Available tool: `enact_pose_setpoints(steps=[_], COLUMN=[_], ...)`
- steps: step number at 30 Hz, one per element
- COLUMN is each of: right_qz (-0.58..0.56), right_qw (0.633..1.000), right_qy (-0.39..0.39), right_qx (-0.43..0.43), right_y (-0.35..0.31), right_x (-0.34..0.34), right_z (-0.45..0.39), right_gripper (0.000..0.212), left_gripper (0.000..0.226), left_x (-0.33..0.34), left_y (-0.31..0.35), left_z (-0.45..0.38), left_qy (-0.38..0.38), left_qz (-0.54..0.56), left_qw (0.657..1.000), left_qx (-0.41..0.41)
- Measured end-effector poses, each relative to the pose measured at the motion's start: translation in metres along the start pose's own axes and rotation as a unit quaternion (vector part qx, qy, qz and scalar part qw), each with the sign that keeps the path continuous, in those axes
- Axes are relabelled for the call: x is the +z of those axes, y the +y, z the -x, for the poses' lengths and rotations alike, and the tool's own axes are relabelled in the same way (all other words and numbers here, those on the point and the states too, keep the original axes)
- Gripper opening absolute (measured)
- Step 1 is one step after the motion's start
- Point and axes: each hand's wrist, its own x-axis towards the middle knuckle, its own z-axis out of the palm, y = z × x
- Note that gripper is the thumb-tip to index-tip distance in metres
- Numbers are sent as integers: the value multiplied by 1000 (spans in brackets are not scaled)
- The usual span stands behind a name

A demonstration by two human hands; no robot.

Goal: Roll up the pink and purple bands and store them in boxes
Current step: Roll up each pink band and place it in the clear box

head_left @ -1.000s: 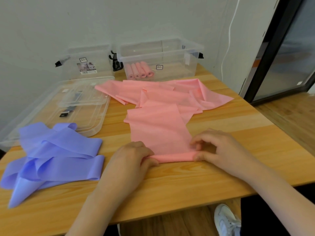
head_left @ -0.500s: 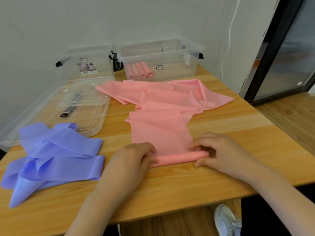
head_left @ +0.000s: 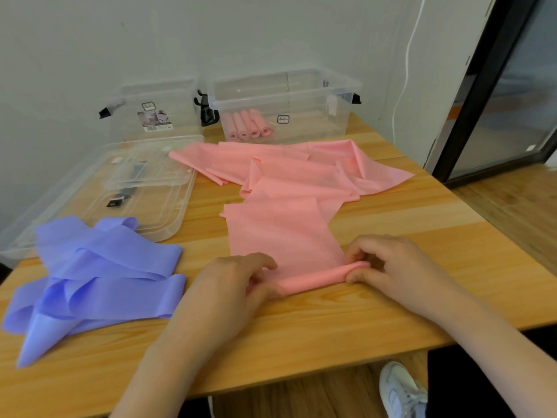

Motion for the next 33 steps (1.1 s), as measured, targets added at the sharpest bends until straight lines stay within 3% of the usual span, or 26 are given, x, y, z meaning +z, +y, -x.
enact_pose_setpoints(steps=[4,7,10,13,17,21,23,26,28,31,33], right_qz=[2,-6,-75,-230,-300,-460,-531,-556,-558,-521,-464], right_qw=[1000,999,996,964,939,848,806,793,783,807,850], right_qy=[2,-33,10,63,69,173,182,168,191,192,159], right_qx=[-23,9,42,120,153,197,189,183,199,202,193], right_y=[5,5,-3,-18,-21,-9,-14,-19,-17,-18,-22], right_x=[2,1,4,17,27,22,24,24,20,25,30], right_z=[0,0,2,5,6,0,-1,-1,-4,-6,-6], right_gripper=[13,26,26,16,23,27,23,26,22,23,24], left_gripper=[35,26,36,43,33,37,30,37,37,35,35], left_x=[3,6,9,24,33,20,22,26,22,17,15], left_y=[-4,-7,-5,6,16,10,15,27,24,17,18], left_z=[0,-1,0,6,13,6,2,-1,-6,-13,-15], left_qy=[-45,-31,-9,-11,10,24,42,128,203,238,226], left_qz=[-15,-20,0,30,64,142,242,354,428,541,568], left_qw=[999,999,1000,999,998,986,959,900,838,738,718], left_qx=[25,25,9,4,-9,-82,-141,-220,-273,-326,-333])
